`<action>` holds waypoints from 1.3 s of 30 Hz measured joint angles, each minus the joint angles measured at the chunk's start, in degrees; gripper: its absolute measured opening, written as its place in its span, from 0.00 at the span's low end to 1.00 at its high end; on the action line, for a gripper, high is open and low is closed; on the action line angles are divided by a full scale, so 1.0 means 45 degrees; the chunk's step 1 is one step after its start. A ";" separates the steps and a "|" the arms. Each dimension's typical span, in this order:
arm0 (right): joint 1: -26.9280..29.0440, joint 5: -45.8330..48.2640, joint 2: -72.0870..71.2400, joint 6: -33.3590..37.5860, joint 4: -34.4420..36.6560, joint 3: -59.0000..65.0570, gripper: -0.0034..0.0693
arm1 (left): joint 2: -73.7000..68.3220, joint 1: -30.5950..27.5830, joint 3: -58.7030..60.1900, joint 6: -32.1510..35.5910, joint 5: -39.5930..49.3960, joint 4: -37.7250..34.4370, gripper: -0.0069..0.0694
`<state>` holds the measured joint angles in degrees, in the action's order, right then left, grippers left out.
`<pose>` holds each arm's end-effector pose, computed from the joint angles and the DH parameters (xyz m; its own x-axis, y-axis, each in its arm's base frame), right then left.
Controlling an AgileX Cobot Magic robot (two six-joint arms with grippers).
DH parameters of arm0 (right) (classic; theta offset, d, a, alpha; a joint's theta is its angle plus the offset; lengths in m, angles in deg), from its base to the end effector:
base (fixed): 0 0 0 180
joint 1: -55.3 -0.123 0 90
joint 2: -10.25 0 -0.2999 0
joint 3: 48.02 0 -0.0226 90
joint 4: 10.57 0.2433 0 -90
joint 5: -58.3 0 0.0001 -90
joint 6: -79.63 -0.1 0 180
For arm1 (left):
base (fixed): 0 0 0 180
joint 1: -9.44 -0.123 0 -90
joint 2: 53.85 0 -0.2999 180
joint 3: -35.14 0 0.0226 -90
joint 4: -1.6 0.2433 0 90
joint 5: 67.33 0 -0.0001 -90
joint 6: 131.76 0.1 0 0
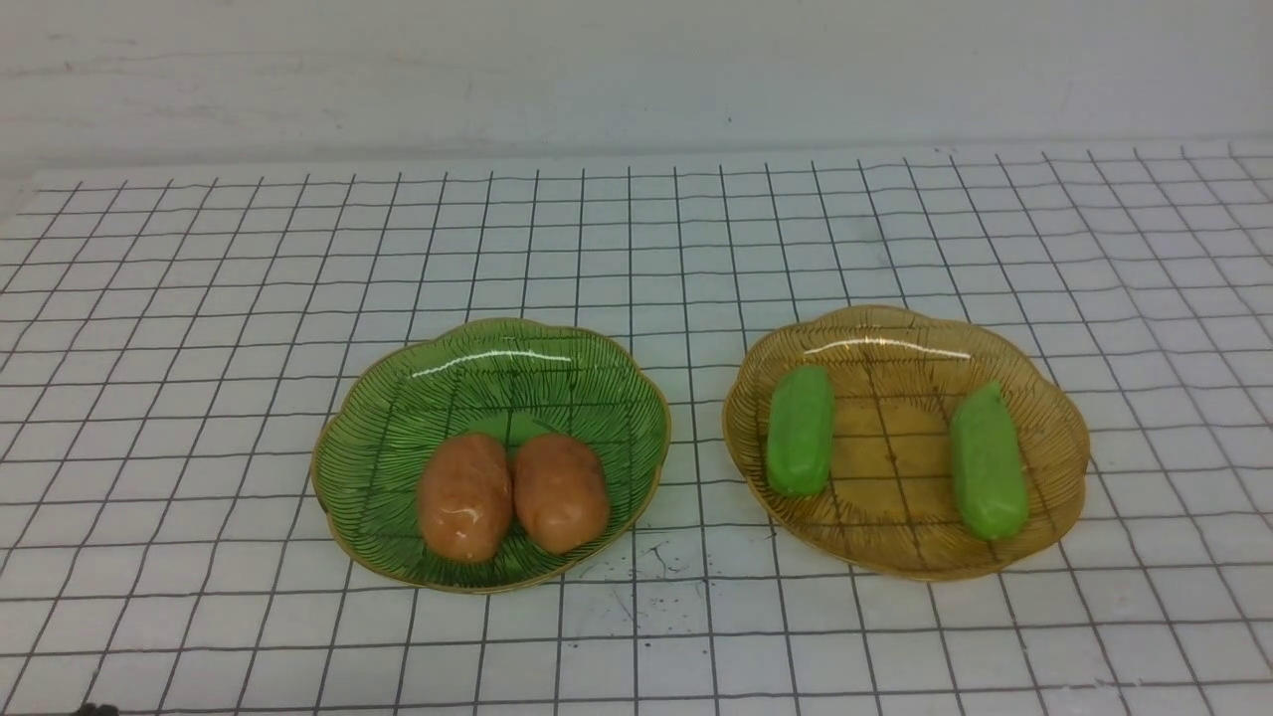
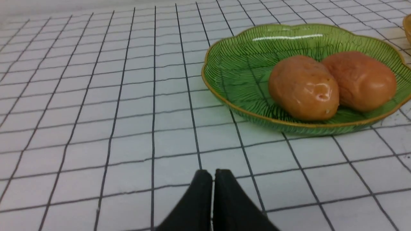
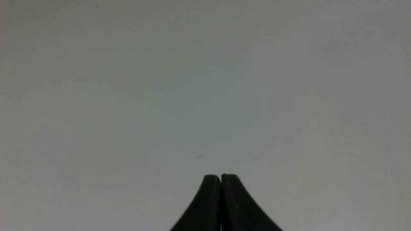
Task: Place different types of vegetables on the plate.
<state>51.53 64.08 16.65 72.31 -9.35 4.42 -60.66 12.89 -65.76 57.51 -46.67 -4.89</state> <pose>-0.0111 -0.0005 0.3444 0.4129 0.1759 -0.8936 -0.1304 0.9825 0.1332 0.0388 -0.0063 0.1701 -0.2767 0.0725 -0.9582 0.1139 0.9926 0.0422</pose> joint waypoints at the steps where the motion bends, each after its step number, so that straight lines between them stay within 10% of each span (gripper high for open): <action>1: 0.0000 0.0000 0.0000 0.0000 0.0000 0.0000 0.03 | 0.0000 -0.0022 0.0000 -0.0037 0.0169 0.0098 0.08; 39: 0.0000 0.0096 0.0000 0.0228 -0.0271 0.0000 0.03 | 0.0000 -0.0588 0.0014 -0.0133 0.0301 0.0558 0.08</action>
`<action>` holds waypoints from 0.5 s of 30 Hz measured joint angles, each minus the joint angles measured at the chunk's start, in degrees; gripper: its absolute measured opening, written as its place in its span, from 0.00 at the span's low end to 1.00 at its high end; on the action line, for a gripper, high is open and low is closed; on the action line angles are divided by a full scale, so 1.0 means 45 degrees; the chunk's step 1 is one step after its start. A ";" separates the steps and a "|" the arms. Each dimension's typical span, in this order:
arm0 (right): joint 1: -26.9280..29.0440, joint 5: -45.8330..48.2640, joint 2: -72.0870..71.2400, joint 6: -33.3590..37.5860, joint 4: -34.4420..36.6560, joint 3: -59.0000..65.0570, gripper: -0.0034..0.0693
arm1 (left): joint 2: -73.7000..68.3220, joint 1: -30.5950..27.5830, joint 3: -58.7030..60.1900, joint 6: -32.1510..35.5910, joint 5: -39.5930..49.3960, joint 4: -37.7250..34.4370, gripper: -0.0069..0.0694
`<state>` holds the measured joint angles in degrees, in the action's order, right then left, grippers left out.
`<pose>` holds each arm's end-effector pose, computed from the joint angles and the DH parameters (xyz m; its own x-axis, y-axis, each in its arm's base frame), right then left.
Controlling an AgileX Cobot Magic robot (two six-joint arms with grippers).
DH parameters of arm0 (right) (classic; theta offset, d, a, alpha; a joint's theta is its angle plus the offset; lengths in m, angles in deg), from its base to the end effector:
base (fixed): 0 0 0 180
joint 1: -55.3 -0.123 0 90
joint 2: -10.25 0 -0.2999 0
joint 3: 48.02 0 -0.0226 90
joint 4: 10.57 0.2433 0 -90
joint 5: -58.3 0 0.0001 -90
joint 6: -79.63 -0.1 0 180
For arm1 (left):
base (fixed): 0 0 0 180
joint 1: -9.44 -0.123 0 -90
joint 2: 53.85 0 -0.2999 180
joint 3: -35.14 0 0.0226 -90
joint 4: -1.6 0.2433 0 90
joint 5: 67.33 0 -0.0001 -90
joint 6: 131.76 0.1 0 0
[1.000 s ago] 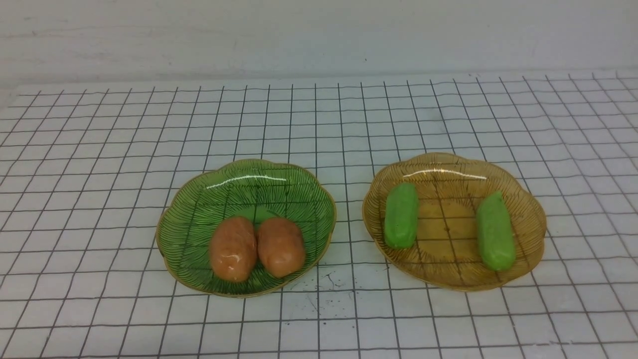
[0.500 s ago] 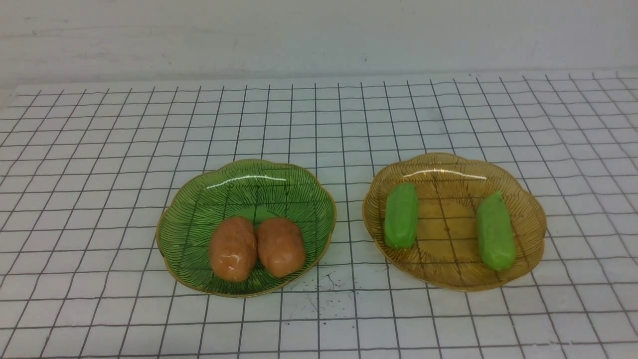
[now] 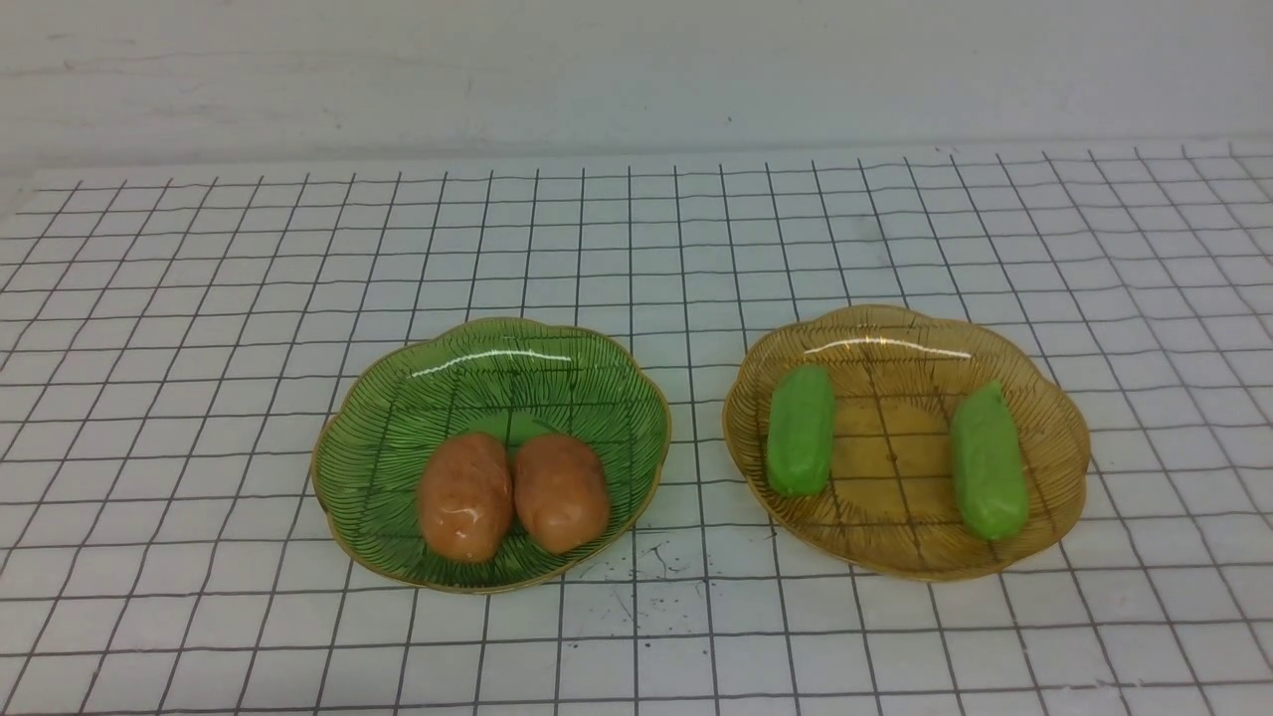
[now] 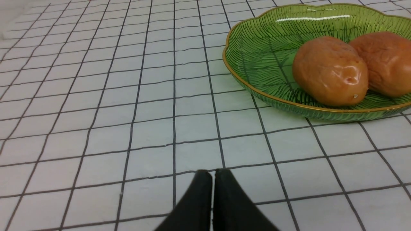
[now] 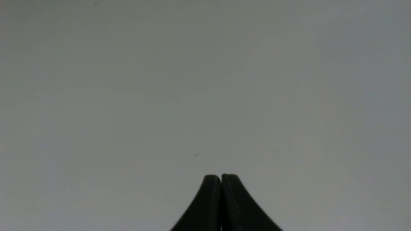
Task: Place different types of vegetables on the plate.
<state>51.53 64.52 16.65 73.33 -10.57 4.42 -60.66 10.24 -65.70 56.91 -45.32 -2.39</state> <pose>-0.0108 -0.0007 0.3437 0.4110 0.1371 -0.9013 -0.1115 0.9888 0.0995 0.0384 -0.0032 0.1673 -0.3033 0.0908 -0.9485 0.0653 0.9951 0.0744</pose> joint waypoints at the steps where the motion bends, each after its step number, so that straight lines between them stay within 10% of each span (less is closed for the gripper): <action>1: 0.0000 0.0135 0.0000 0.0094 -0.0111 0.0000 0.03 | 0.0000 0.0000 0.0000 0.0000 0.0000 0.0000 0.08; 15: 0.1006 0.3526 0.0000 0.0490 -0.1741 0.4967 0.03 | 0.0000 0.0000 0.0000 0.0000 0.0000 0.0000 0.08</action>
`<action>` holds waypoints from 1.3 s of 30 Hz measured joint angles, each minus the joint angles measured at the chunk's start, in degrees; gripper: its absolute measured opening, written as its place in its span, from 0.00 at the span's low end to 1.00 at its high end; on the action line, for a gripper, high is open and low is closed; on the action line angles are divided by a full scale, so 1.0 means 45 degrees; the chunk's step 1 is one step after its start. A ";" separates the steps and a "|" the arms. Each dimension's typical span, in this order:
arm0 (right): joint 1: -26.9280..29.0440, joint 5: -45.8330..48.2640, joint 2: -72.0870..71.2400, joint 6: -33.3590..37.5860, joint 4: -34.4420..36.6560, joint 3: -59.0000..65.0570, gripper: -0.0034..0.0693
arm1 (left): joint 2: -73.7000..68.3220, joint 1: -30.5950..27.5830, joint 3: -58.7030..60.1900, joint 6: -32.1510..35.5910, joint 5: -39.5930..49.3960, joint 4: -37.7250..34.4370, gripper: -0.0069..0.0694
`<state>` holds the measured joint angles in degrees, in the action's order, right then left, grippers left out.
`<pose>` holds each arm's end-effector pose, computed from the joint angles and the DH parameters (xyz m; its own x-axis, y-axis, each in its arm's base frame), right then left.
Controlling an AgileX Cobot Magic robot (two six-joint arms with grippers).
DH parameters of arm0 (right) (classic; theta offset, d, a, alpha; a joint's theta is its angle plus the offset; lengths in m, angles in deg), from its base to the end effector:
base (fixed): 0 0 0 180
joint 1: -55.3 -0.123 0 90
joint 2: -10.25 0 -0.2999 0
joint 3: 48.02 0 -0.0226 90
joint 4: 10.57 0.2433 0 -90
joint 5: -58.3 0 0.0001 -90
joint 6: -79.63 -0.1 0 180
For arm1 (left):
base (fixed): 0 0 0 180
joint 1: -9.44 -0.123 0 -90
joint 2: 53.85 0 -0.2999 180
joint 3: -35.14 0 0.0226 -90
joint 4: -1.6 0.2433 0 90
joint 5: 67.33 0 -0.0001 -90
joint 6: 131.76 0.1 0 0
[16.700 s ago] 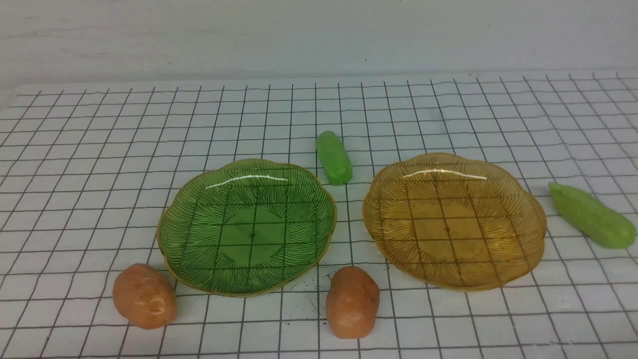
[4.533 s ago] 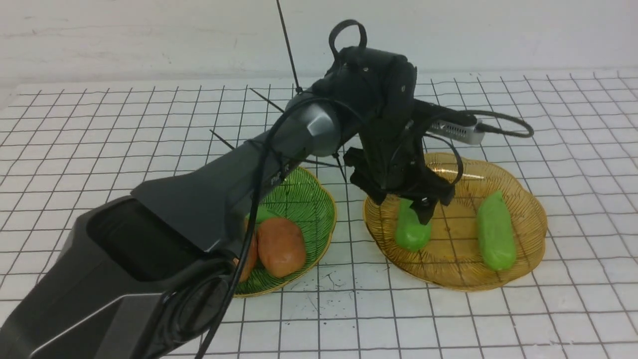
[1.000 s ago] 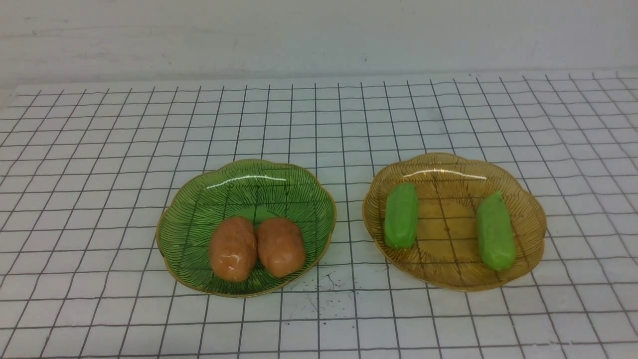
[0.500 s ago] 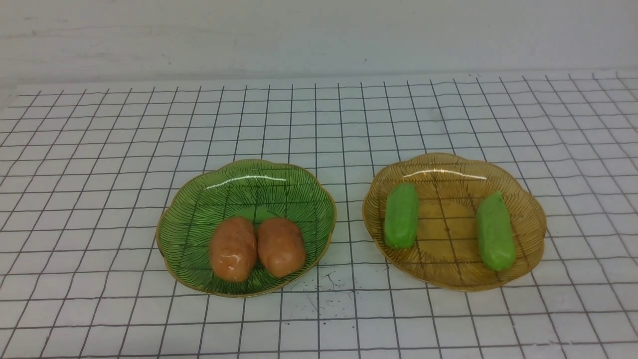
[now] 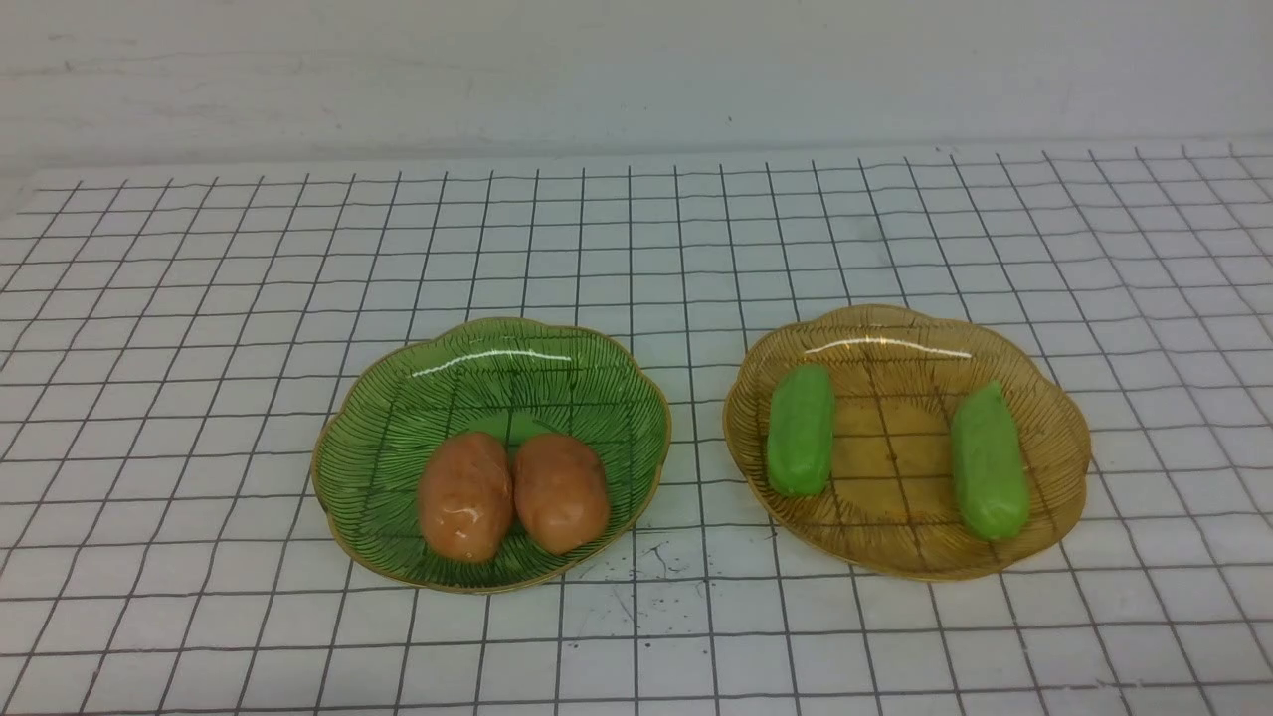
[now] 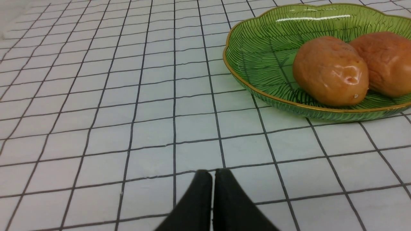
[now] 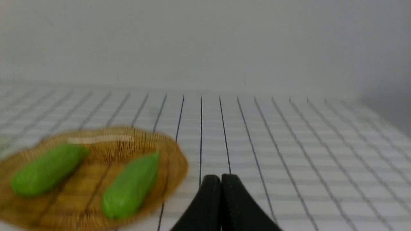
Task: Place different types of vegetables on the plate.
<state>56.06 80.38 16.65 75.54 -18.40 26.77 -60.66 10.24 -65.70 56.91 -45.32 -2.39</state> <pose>0.0361 -0.0056 0.1933 -0.2295 -0.0522 -0.9719 0.0505 0.9966 -0.0655 0.0384 -0.0032 0.1673 -0.3033 0.0908 -0.9485 0.0653 0.9951 0.0744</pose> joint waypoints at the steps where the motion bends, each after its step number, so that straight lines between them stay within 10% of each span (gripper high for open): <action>1: 0.0000 0.0084 0.0000 0.0000 0.0023 0.0500 0.03 | 0.0000 0.0000 0.0000 0.0000 0.0000 0.0000 0.08; 39: 0.0000 0.0064 0.0025 -0.0428 0.0325 0.0873 0.03 | 0.0000 0.0000 0.0000 0.0000 0.0000 0.0000 0.08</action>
